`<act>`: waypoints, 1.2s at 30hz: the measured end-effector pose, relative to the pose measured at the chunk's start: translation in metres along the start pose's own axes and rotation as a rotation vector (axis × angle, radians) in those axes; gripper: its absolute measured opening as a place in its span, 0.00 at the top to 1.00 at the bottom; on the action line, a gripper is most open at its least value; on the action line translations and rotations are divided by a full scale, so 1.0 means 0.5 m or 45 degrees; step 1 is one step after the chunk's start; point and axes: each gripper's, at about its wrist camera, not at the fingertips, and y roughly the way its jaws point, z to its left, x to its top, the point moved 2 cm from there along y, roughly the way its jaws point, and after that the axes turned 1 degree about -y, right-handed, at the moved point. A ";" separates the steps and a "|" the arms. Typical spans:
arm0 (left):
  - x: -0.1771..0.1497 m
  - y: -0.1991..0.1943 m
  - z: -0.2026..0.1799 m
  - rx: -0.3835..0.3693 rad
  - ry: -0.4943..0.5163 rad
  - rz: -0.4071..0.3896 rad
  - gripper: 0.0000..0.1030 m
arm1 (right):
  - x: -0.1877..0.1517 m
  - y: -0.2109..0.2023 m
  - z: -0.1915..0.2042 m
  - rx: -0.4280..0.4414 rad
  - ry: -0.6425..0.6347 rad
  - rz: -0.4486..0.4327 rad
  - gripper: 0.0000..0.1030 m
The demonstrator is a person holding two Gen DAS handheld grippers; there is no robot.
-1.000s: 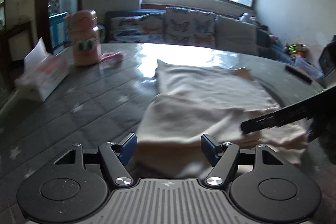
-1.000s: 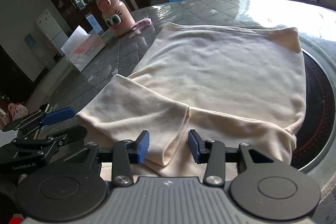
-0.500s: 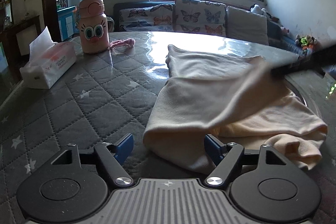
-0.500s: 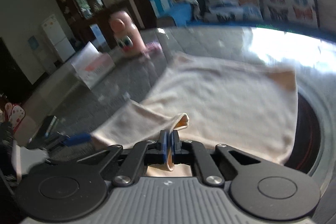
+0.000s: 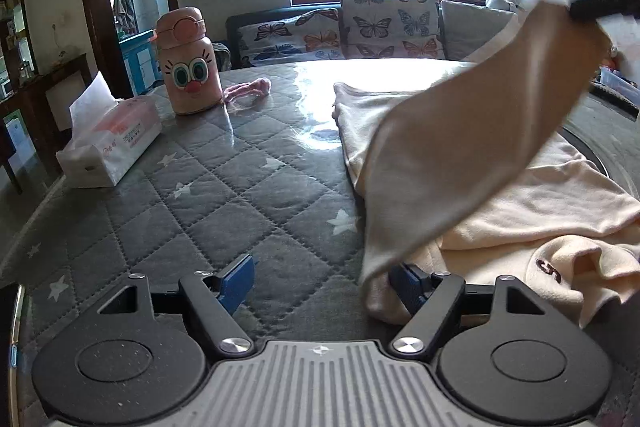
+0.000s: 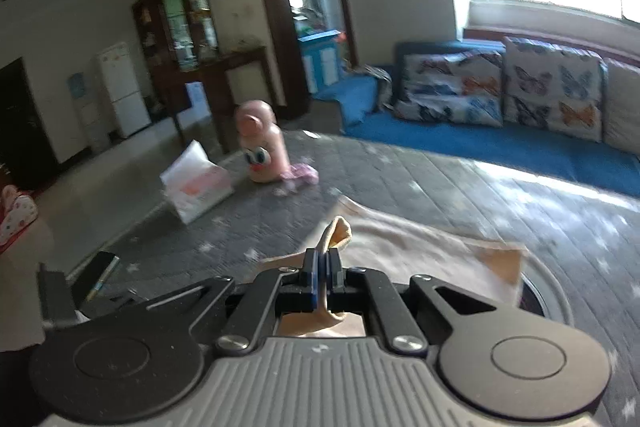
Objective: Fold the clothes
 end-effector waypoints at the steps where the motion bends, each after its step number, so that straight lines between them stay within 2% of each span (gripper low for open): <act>1: 0.000 -0.001 0.000 0.002 0.002 0.001 0.25 | -0.013 0.002 -0.013 -0.020 0.022 0.019 0.97; 9: 0.001 -0.005 0.001 -0.017 0.038 0.020 0.25 | -0.149 0.046 -0.114 -0.152 0.214 0.206 0.97; 12: 0.002 -0.017 0.005 -0.050 0.058 0.038 0.25 | -0.186 0.069 -0.129 -0.187 0.210 0.282 0.94; 14: 0.005 -0.030 0.009 -0.068 0.070 0.035 0.25 | -0.195 0.068 -0.135 -0.202 0.213 0.294 0.93; 17: 0.021 -0.052 0.016 -0.088 0.065 0.007 0.25 | -0.185 0.058 -0.137 -0.210 0.197 0.249 0.91; 21: 0.059 -0.058 0.015 -0.122 0.046 -0.051 0.25 | -0.167 0.067 -0.124 -0.165 0.155 0.218 0.90; 26: 0.105 -0.015 -0.020 -0.205 0.043 -0.086 0.29 | -0.162 0.112 -0.108 -0.132 0.092 0.229 0.89; 29: 0.123 0.022 -0.044 -0.253 0.042 -0.072 0.41 | -0.168 0.132 -0.111 -0.137 0.076 0.245 0.89; 31: 0.132 0.047 -0.053 -0.278 0.034 -0.054 0.57 | -0.173 0.138 -0.120 -0.145 0.085 0.260 0.89; 36: 0.135 0.092 -0.070 -0.301 0.068 -0.008 0.71 | -0.177 0.124 -0.124 -0.143 0.067 0.267 0.88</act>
